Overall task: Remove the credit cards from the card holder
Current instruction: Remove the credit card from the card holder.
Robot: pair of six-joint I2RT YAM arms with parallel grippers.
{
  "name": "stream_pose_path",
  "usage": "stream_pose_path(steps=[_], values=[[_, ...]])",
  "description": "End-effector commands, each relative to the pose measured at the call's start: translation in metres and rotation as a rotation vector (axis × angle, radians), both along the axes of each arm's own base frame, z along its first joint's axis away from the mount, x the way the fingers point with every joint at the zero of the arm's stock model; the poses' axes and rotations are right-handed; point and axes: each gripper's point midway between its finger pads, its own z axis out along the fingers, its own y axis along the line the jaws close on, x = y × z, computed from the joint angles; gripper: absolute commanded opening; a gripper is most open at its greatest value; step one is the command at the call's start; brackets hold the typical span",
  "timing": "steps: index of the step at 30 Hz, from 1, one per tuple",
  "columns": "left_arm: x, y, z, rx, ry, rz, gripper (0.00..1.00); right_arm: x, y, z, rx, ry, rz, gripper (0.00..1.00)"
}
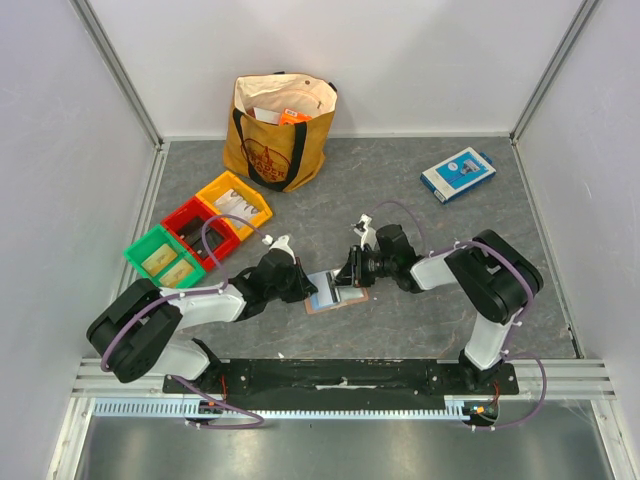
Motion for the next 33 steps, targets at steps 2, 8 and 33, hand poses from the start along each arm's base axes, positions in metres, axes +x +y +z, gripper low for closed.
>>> stream_pose_path(steps=[2, 8, 33], values=[[-0.013, 0.008, -0.015, 0.026, 0.065, 0.006, 0.04, -0.003, 0.004, 0.005, 0.072, 0.001, 0.031, 0.23], [-0.013, 0.011, -0.015, 0.036, 0.063, 0.013, 0.04, -0.003, -0.005, 0.001, 0.081, 0.018, 0.023, 0.04], [-0.008, 0.021, -0.005, 0.070, 0.026, 0.035, 0.03, 0.015, -0.067, 0.015, -0.036, 0.000, -0.126, 0.00]])
